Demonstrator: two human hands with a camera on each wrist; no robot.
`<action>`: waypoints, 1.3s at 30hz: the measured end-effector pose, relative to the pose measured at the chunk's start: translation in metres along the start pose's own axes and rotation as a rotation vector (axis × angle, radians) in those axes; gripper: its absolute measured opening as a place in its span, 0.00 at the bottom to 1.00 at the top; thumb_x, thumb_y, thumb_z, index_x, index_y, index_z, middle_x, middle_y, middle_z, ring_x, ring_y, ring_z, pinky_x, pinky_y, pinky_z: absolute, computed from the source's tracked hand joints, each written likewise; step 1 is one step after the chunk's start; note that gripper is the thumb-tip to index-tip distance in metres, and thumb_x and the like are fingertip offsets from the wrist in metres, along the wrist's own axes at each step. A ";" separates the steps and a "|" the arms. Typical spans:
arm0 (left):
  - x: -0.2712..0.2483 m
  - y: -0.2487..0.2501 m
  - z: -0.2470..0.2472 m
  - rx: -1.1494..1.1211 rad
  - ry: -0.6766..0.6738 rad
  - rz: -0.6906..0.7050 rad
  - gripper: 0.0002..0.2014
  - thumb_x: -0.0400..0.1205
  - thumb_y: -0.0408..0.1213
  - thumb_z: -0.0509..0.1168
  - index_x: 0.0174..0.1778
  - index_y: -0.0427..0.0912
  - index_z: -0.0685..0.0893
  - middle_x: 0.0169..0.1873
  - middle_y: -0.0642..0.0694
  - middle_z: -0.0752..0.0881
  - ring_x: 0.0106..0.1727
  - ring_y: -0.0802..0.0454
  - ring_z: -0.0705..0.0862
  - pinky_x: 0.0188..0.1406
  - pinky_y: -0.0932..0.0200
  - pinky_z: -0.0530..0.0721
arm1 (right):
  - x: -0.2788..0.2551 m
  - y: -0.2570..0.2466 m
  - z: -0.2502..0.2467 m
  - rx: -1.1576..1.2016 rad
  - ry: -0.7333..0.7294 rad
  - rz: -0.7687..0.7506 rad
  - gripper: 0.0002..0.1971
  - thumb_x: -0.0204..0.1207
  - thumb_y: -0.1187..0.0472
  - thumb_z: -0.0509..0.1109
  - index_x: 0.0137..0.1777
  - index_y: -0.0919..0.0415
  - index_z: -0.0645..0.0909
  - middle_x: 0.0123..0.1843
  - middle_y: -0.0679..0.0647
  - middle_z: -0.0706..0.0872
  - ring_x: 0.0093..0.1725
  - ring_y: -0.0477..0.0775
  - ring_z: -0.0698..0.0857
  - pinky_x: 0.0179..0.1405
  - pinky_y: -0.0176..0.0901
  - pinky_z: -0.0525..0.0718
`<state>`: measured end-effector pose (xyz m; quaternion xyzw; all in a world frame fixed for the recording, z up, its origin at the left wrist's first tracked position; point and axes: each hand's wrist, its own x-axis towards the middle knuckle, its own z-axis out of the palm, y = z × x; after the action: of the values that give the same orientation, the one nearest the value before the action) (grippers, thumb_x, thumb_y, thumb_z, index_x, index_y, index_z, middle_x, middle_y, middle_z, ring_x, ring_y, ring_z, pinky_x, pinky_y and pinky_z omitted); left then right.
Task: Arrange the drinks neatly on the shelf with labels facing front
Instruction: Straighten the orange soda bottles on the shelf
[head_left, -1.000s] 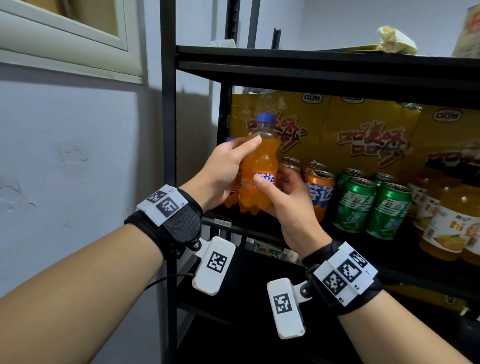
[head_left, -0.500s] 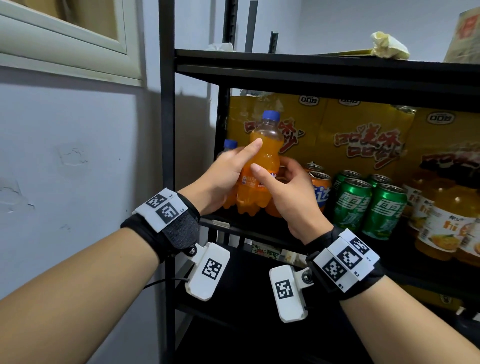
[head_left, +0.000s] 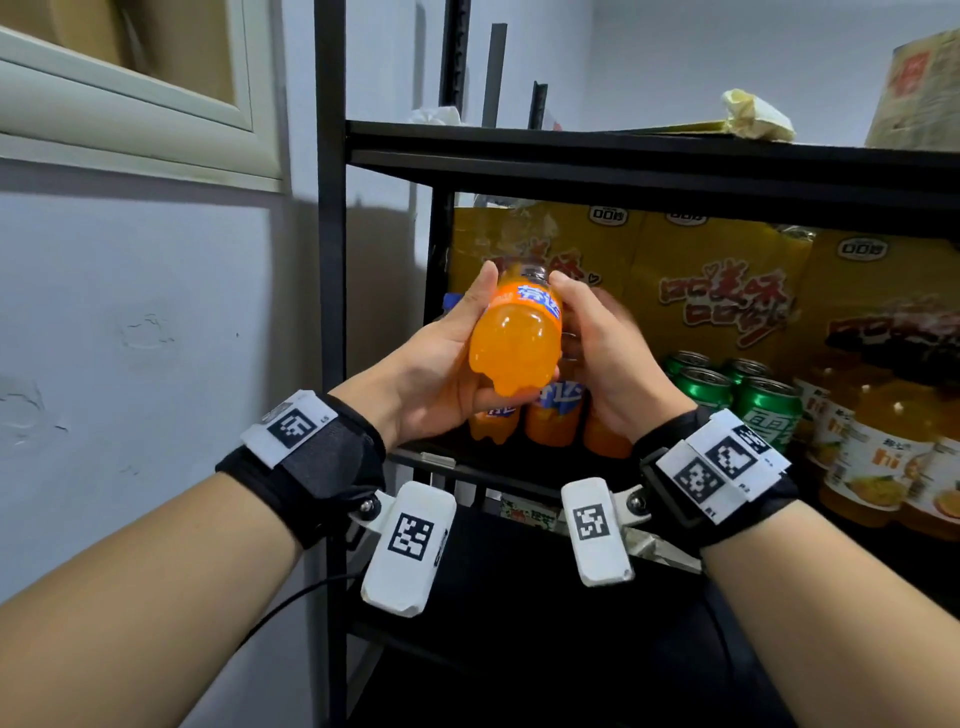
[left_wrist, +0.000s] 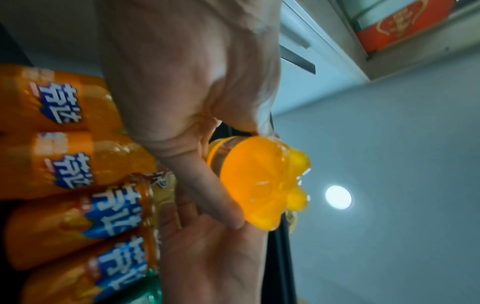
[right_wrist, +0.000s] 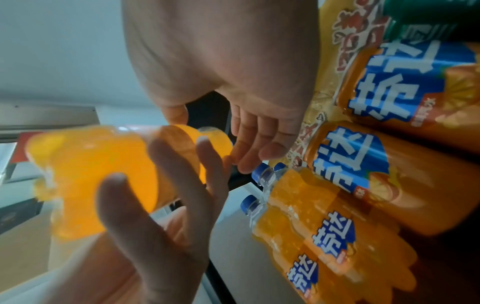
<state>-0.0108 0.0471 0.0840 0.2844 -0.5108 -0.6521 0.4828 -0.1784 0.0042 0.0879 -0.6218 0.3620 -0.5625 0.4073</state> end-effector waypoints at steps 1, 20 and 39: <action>0.000 0.003 0.003 -0.017 -0.003 -0.021 0.42 0.74 0.70 0.64 0.74 0.39 0.80 0.62 0.32 0.90 0.52 0.42 0.93 0.35 0.53 0.93 | 0.000 -0.001 0.001 -0.004 -0.008 0.020 0.22 0.71 0.31 0.71 0.46 0.50 0.88 0.40 0.53 0.93 0.38 0.52 0.90 0.53 0.57 0.83; 0.002 -0.009 -0.008 0.347 0.152 0.342 0.37 0.70 0.38 0.82 0.77 0.52 0.80 0.66 0.41 0.88 0.64 0.43 0.90 0.56 0.43 0.92 | -0.013 -0.016 -0.011 -0.026 -0.214 -0.180 0.19 0.77 0.51 0.79 0.67 0.53 0.85 0.60 0.51 0.94 0.60 0.54 0.93 0.60 0.56 0.91; 0.002 -0.032 -0.043 0.981 0.343 0.813 0.29 0.77 0.44 0.80 0.72 0.42 0.80 0.58 0.44 0.81 0.58 0.60 0.83 0.57 0.64 0.83 | -0.021 0.007 0.027 -0.282 -0.057 -0.491 0.31 0.69 0.56 0.88 0.68 0.53 0.77 0.61 0.44 0.86 0.61 0.41 0.86 0.60 0.38 0.87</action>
<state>0.0144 0.0285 0.0406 0.3557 -0.7314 -0.0547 0.5793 -0.1534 0.0232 0.0723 -0.7571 0.2633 -0.5707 0.1785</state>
